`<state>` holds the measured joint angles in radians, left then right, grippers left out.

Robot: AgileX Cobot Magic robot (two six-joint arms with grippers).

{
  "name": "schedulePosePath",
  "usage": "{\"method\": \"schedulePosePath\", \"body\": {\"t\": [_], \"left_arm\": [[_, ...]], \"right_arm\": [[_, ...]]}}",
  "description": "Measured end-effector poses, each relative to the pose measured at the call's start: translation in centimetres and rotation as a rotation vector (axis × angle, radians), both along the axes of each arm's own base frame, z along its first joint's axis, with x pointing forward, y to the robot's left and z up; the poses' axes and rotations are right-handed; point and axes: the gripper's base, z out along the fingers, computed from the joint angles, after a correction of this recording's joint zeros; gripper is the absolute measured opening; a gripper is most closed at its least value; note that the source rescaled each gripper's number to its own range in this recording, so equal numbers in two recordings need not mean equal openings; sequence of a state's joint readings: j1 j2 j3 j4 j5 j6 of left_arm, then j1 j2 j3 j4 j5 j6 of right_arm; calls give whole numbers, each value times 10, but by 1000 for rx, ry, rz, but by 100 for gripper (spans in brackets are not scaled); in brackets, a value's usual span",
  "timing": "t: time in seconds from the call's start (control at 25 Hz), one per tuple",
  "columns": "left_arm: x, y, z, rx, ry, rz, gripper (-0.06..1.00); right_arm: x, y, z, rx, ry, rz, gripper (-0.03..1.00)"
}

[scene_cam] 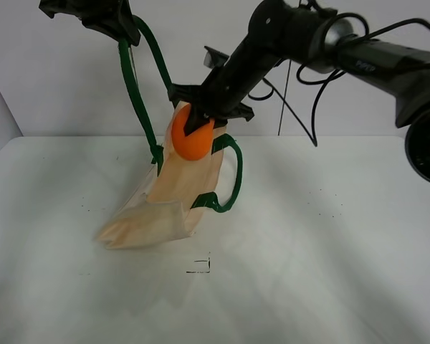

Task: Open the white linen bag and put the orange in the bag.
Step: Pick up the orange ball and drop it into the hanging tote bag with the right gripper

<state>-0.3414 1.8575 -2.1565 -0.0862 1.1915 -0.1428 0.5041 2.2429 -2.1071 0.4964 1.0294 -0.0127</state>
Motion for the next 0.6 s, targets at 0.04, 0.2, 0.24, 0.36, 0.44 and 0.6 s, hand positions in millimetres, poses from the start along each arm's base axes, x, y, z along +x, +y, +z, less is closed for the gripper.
{"method": "schedulePosePath", "body": {"t": [0.04,0.2,0.24,0.36,0.44,0.6], "left_arm": [[0,0,0,0,0,0,0],[0,0,0,0,0,0,0],[0,0,0,0,0,0,0],[0,0,0,0,0,0,0],[0,0,0,0,0,0,0],[0,0,0,0,0,-1,0]], "right_arm": [[0,6,-9,-3,6,2,2],[-1,22,-34,-19,36,18,17],[-2,24,-38,-22,42,20,30],[-3,26,-42,-40,41,33,81],[-3,25,-40,-62,27,48,94],[-3,15,-26,-213,-11,95,99]]}}
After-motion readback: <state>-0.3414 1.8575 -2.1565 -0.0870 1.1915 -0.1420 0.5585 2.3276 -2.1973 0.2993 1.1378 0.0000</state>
